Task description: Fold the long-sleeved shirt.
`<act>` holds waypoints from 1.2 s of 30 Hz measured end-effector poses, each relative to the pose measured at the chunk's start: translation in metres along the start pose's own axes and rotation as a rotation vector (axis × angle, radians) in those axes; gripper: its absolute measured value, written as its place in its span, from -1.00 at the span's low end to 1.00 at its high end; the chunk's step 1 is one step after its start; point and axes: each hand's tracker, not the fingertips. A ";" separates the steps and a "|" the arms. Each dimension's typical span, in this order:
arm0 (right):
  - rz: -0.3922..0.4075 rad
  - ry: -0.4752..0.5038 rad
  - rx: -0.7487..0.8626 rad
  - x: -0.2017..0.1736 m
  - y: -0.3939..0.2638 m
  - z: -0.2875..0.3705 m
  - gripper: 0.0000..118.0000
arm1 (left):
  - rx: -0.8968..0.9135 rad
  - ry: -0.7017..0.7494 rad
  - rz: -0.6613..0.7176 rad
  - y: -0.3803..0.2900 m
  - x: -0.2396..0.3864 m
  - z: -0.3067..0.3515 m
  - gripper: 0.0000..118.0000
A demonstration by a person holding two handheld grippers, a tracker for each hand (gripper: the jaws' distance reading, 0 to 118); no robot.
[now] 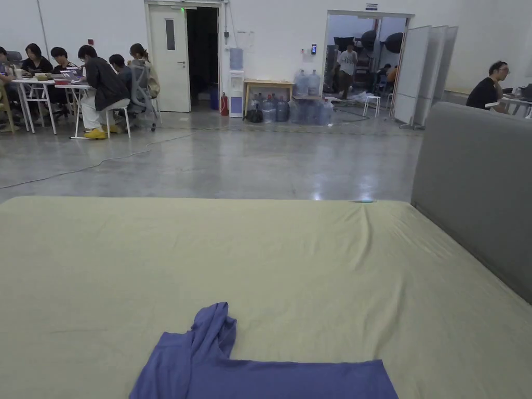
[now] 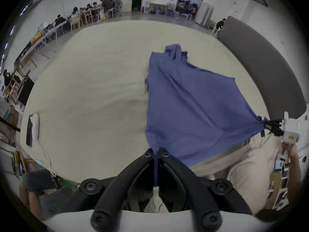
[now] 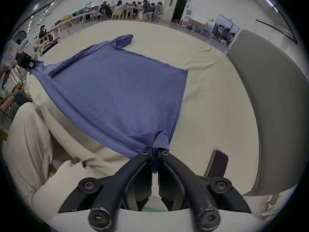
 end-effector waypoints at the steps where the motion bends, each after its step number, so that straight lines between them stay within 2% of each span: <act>1: 0.008 0.004 -0.029 -0.003 -0.004 -0.006 -0.97 | -0.014 0.000 -0.008 -0.008 0.001 -0.004 -1.00; 4: 0.013 0.016 -0.094 -0.007 -0.015 -0.025 -0.97 | -0.092 -0.001 -0.002 -0.020 -0.001 -0.028 -1.00; 6: -0.015 0.053 -0.148 -0.008 -0.019 -0.037 -0.97 | -0.138 0.035 -0.031 -0.029 -0.001 -0.047 -1.00; 15: -0.065 0.076 -0.187 -0.012 -0.029 -0.064 -0.96 | -0.192 0.049 0.007 -0.045 -0.008 -0.090 -1.00; 16: -0.069 0.080 -0.189 -0.011 -0.028 -0.064 -0.92 | -0.189 0.051 0.011 -0.043 -0.009 -0.089 -1.00; 17: -0.079 0.087 -0.193 -0.009 -0.027 -0.063 -0.69 | -0.190 0.054 0.017 -0.044 -0.004 -0.083 -1.00; 18: -0.083 0.092 -0.195 -0.006 -0.025 -0.060 -0.23 | -0.187 0.056 0.036 -0.042 -0.002 -0.077 -0.84; 19: -0.083 0.092 -0.192 -0.004 -0.022 -0.053 0.29 | -0.174 0.054 0.053 -0.040 -0.001 -0.071 -0.29; 20: -0.095 0.049 -0.174 -0.001 -0.017 -0.041 0.55 | -0.135 0.061 0.071 -0.038 0.001 -0.057 0.45; 21: -0.118 0.003 -0.135 0.002 -0.013 -0.026 0.62 | -0.120 0.091 0.061 -0.036 0.001 -0.047 0.66; 22: -0.115 0.024 -0.100 0.006 -0.010 -0.012 0.62 | -0.102 0.095 0.055 -0.035 0.003 -0.037 0.66; 23: -0.133 0.056 -0.048 0.010 -0.006 0.007 0.66 | -0.043 0.066 0.047 -0.035 0.005 -0.022 0.99; 25: -0.185 0.074 -0.004 0.011 0.002 0.032 0.66 | 0.036 0.019 0.042 -0.031 0.012 0.002 0.95; 27: -0.231 0.065 0.034 0.007 0.006 0.045 0.65 | 0.010 0.007 0.038 -0.031 0.020 0.009 0.94; 28: -0.248 0.082 0.041 0.003 0.007 0.047 0.59 | -0.012 0.010 0.037 -0.032 0.024 0.007 0.81; 29: -0.271 0.108 0.055 -0.002 0.008 0.048 0.12 | -0.046 0.021 0.031 -0.034 0.027 0.000 0.14; 30: -0.288 0.129 0.075 -0.006 0.010 0.048 -0.61 | -0.050 0.028 0.023 -0.034 0.031 -0.004 -0.77; 31: -0.309 0.153 0.089 -0.014 0.013 0.043 -1.00 | -0.048 0.047 0.012 -0.034 0.037 -0.009 -1.00; 32: -0.337 0.172 0.108 -0.020 0.015 0.038 -1.00 | -0.030 0.045 0.008 -0.033 0.041 -0.010 -1.00; 36: -0.353 0.271 0.174 -0.040 0.032 0.023 -1.00 | -0.041 -0.012 0.020 0.014 0.047 -0.022 -1.00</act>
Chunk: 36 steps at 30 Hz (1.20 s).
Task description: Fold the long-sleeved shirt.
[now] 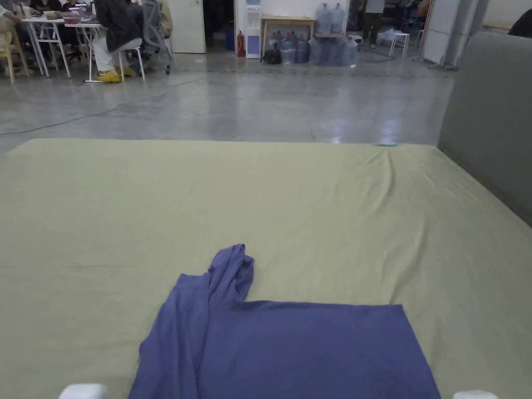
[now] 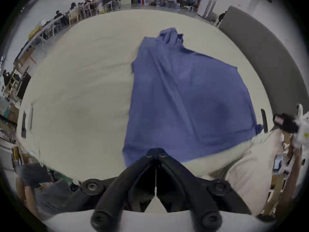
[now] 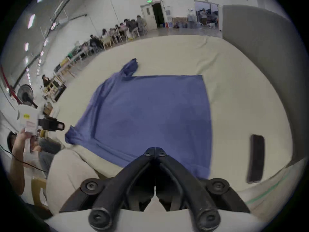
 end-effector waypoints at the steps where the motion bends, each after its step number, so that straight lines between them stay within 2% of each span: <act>1: 0.000 0.016 0.000 -0.003 0.004 -0.007 -1.00 | 0.017 -0.002 -0.012 0.018 0.003 -0.002 -1.00; 4: 0.024 0.058 -0.002 -0.016 0.024 -0.029 -1.00 | 0.091 -0.008 -0.079 0.099 0.019 -0.013 -1.00; 7: 0.080 0.071 0.003 -0.031 0.040 -0.050 -1.00 | 0.119 -0.043 -0.098 0.190 0.034 -0.049 -0.99; 8: 0.088 0.076 0.005 -0.034 0.043 -0.055 -1.00 | 0.123 -0.034 -0.087 0.220 0.041 -0.064 -0.67; 9: 0.100 0.090 0.010 -0.035 0.046 -0.059 -1.00 | 0.136 -0.021 -0.083 0.246 0.047 -0.082 -0.17; 10: 0.109 0.107 0.022 -0.035 0.046 -0.061 -1.00 | 0.143 -0.030 -0.065 0.270 0.050 -0.098 0.52; 11: 0.111 0.122 0.032 -0.037 0.044 -0.062 -1.00 | 0.129 -0.045 -0.029 0.296 0.052 -0.119 1.00; 13: 0.107 0.145 0.041 -0.034 0.042 -0.065 -1.00 | 0.085 -0.035 0.062 0.328 0.054 -0.156 0.95; 15: 0.085 0.181 0.052 -0.029 0.036 -0.069 -1.00 | 0.119 -0.018 0.106 0.349 0.056 -0.186 0.95; 17: 0.055 0.227 0.004 -0.024 0.034 -0.079 -1.00 | 0.061 0.060 0.085 0.373 0.057 -0.225 0.95; 18: 0.060 0.217 0.002 -0.024 0.034 -0.085 -1.00 | 0.071 0.093 0.076 0.380 0.059 -0.240 0.95; 20: 0.078 0.190 -0.029 -0.029 0.036 -0.091 -1.00 | 0.080 0.065 0.069 0.388 0.060 -0.265 0.95; 23: 0.105 0.215 -0.025 -0.030 0.031 -0.093 -1.00 | 0.040 0.038 0.083 0.392 0.070 -0.280 0.89; 24: 0.114 0.207 -0.035 -0.032 0.029 -0.094 -1.00 | 0.033 0.041 0.076 0.393 0.072 -0.286 0.78; 25: 0.125 0.191 -0.045 -0.033 0.028 -0.096 -1.00 | 0.022 0.078 0.043 0.394 0.074 -0.285 0.58; 26: 0.121 0.197 -0.044 -0.032 0.029 -0.096 -1.00 | 0.033 0.139 0.005 0.394 0.074 -0.284 0.05; 27: 0.119 0.200 -0.044 -0.032 0.030 -0.095 -1.00 | 0.028 0.202 -0.025 0.395 0.073 -0.283 -0.36; 28: 0.115 0.205 -0.043 -0.032 0.030 -0.095 -1.00 | 0.036 0.157 0.006 0.394 0.068 -0.277 -0.77; 29: 0.110 0.204 -0.043 -0.031 0.029 -0.095 -1.00 | 0.052 0.100 0.075 0.397 0.061 -0.269 -1.00; 31: 0.109 0.196 -0.047 -0.032 0.028 -0.095 -1.00 | 0.080 0.173 0.129 0.398 0.054 -0.246 -1.00; 33: 0.122 0.196 -0.051 -0.035 0.027 -0.095 -1.00 | 0.129 0.118 0.125 0.396 0.045 -0.214 -1.00; 36: 0.140 0.198 -0.054 -0.039 0.025 -0.095 -1.00 | 0.188 0.160 0.062 0.381 0.044 -0.162 -1.00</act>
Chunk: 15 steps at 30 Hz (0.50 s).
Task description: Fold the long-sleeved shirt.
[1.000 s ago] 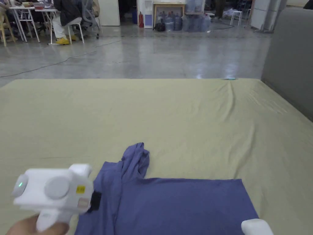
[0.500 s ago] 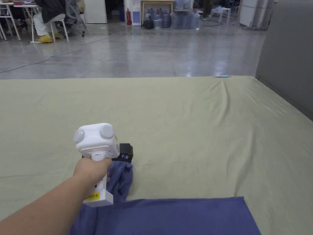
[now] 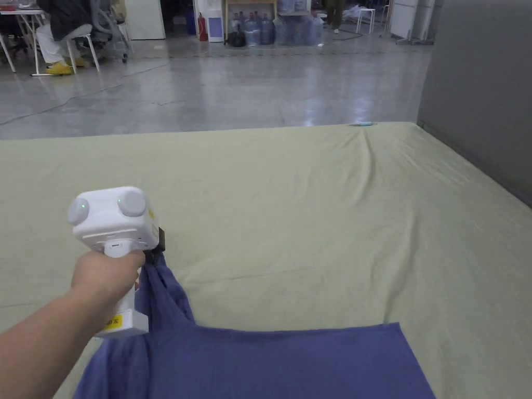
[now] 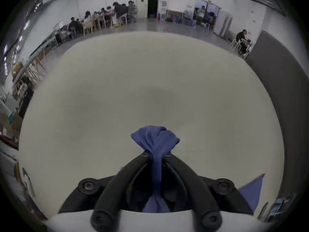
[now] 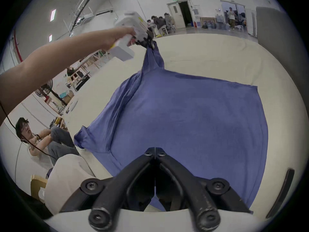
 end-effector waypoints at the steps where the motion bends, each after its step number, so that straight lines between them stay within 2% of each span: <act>1: 0.007 0.004 0.000 -0.001 -0.001 0.000 -1.00 | 0.000 0.012 -0.017 -0.003 -0.004 0.014 -1.00; 4: 0.005 0.014 -0.004 -0.001 0.001 -0.001 -1.00 | 0.031 0.025 -0.022 -0.037 -0.011 0.073 -1.00; 8: 0.000 0.009 -0.016 0.001 0.002 -0.003 -1.00 | 0.059 -0.023 -0.045 -0.119 -0.009 0.133 -1.00; 11: -0.029 0.021 -0.013 0.006 0.002 -0.003 -1.00 | 0.030 -0.057 -0.012 -0.186 -0.015 0.144 -1.00; 15: -0.065 0.029 -0.017 0.011 0.002 -0.005 -1.00 | -0.067 -0.049 0.112 -0.272 -0.024 0.132 -1.00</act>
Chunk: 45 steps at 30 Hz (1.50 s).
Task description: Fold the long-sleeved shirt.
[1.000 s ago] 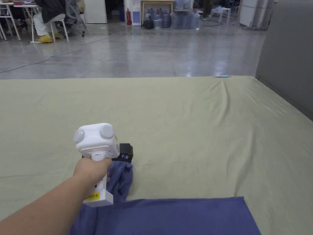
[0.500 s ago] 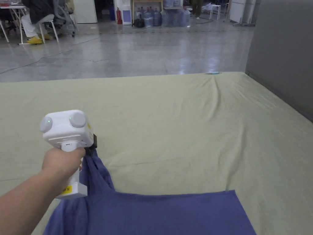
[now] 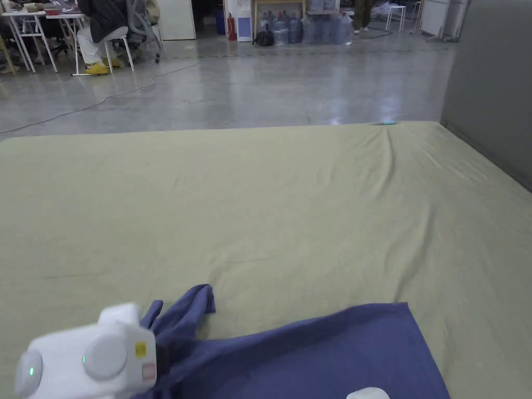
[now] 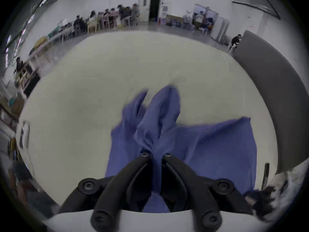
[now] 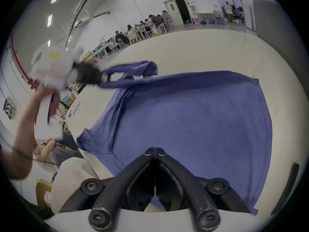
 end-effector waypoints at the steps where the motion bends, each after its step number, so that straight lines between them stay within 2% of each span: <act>1: -0.010 0.004 -0.005 0.002 0.000 -0.001 -1.00 | -0.044 0.000 0.037 -0.017 -0.005 -0.008 -1.00; 3: -0.029 0.008 -0.011 0.004 0.001 -0.003 -1.00 | -0.108 -0.002 0.063 -0.038 -0.023 -0.034 -1.00; 5: -0.042 0.012 -0.012 0.007 0.002 -0.003 -1.00 | -0.167 0.056 0.013 -0.052 -0.025 -0.050 -1.00; 8: -0.059 0.011 -0.013 0.009 0.002 -0.003 -1.00 | -0.121 0.058 -0.021 -0.058 -0.027 -0.053 -1.00; 14: -0.061 0.014 -0.028 0.009 0.002 -0.007 -1.00 | -0.158 0.091 -0.024 -0.051 -0.018 -0.069 -1.00; 16: -0.056 0.013 -0.027 0.008 0.002 -0.006 -1.00 | -0.149 0.098 -0.029 -0.051 -0.018 -0.068 -0.94; 17: -0.053 0.011 -0.026 0.008 0.002 -0.007 -1.00 | -0.143 0.093 -0.021 -0.049 -0.019 -0.065 -0.84; 18: -0.050 0.006 -0.025 0.007 0.002 -0.007 -1.00 | -0.127 0.071 -0.020 -0.050 -0.023 -0.058 -0.59; 19: -0.047 0.002 -0.023 0.006 0.002 -0.007 -1.00 | -0.105 0.023 -0.025 -0.049 -0.026 -0.048 -0.06; 20: -0.046 0.000 -0.022 0.006 0.002 -0.006 -1.00 | -0.083 -0.028 -0.027 -0.048 -0.030 -0.034 0.73; 21: -0.046 0.000 -0.021 0.006 0.001 -0.006 -1.00 | -0.073 -0.066 -0.015 -0.049 -0.033 -0.021 1.00; 25: -0.033 -0.005 -0.025 0.002 0.001 -0.008 -1.00 | -0.043 -0.089 -0.034 -0.065 -0.040 0.012 0.92; 26: -0.028 -0.010 -0.028 0.001 0.000 -0.009 -1.00 | -0.094 -0.090 -0.064 -0.072 -0.043 0.011 0.67; 27: -0.020 -0.016 -0.030 -0.001 0.000 -0.009 -1.00 | -0.108 -0.074 -0.069 -0.080 -0.044 0.010 0.00; 28: -0.014 -0.018 -0.030 -0.002 0.000 -0.009 -1.00 | -0.113 -0.059 -0.068 -0.087 -0.045 0.006 -0.95; 32: 0.001 -0.022 -0.029 -0.004 0.000 -0.009 -1.00 | -0.111 -0.096 -0.044 -0.098 -0.051 0.015 -1.00; 37: -0.004 -0.024 -0.024 -0.002 0.000 -0.008 -1.00 | -0.026 -0.135 -0.050 -0.026 -0.032 0.051 -0.96; 38: -0.008 -0.024 -0.021 -0.001 0.000 -0.008 -1.00 | -0.001 -0.137 -0.052 -0.007 -0.049 0.024 -0.48; 40: -0.013 -0.020 -0.018 0.000 0.000 -0.007 -1.00 | 0.001 -0.142 -0.043 0.025 -0.055 -0.001 0.71; 41: -0.015 -0.021 -0.017 0.000 0.001 -0.007 -1.00 | -0.018 -0.126 -0.033 0.040 -0.055 -0.017 0.99; 45: -0.021 -0.025 -0.019 0.001 0.001 -0.010 -1.00 | -0.140 -0.066 -0.010 0.059 -0.064 -0.086 0.95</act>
